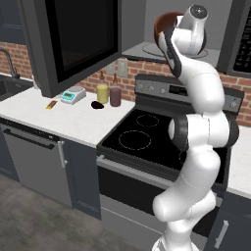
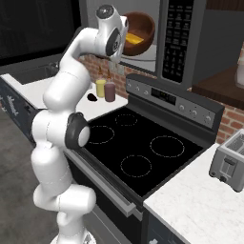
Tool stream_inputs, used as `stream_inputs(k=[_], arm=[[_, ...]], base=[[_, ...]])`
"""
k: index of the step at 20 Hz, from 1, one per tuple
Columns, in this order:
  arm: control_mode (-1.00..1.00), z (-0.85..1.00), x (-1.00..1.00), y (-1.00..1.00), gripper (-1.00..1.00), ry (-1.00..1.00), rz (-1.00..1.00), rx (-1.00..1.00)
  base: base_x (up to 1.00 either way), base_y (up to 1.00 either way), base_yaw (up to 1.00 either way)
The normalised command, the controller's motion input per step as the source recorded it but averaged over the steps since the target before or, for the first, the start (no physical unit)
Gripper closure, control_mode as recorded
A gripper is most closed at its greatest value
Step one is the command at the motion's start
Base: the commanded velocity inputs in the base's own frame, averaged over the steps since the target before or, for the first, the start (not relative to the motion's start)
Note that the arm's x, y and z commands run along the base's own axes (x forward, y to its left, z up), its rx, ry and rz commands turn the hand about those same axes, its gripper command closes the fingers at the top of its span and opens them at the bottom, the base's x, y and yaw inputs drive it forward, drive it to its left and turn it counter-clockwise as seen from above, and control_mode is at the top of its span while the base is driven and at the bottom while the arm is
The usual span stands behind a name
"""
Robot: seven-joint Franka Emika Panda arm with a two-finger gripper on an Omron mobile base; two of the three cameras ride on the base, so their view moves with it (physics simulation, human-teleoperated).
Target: Pick the corn from the sink and place it in the bowl. Then pick the bowl and place it in the microwave. Then close the microwave door and press the start button.
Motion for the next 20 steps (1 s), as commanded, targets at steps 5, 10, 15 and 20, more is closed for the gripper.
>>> stream_inputs(k=[5,10,15,20], arm=[[-1.00,-0.06,0.27,0.00,1.00,0.02,0.00,0.00],[-1.00,-0.15,0.21,0.00,1.00,0.00,0.00,0.00],[-1.00,-0.17,0.13,0.00,1.00,0.00,0.00,0.00],[-1.00,-0.31,0.00,-0.01,1.00,0.00,0.00,0.00]], base=[[0.00,0.00,0.00],[0.00,0.00,0.00],[0.00,0.00,0.00],[0.00,0.00,0.00]])
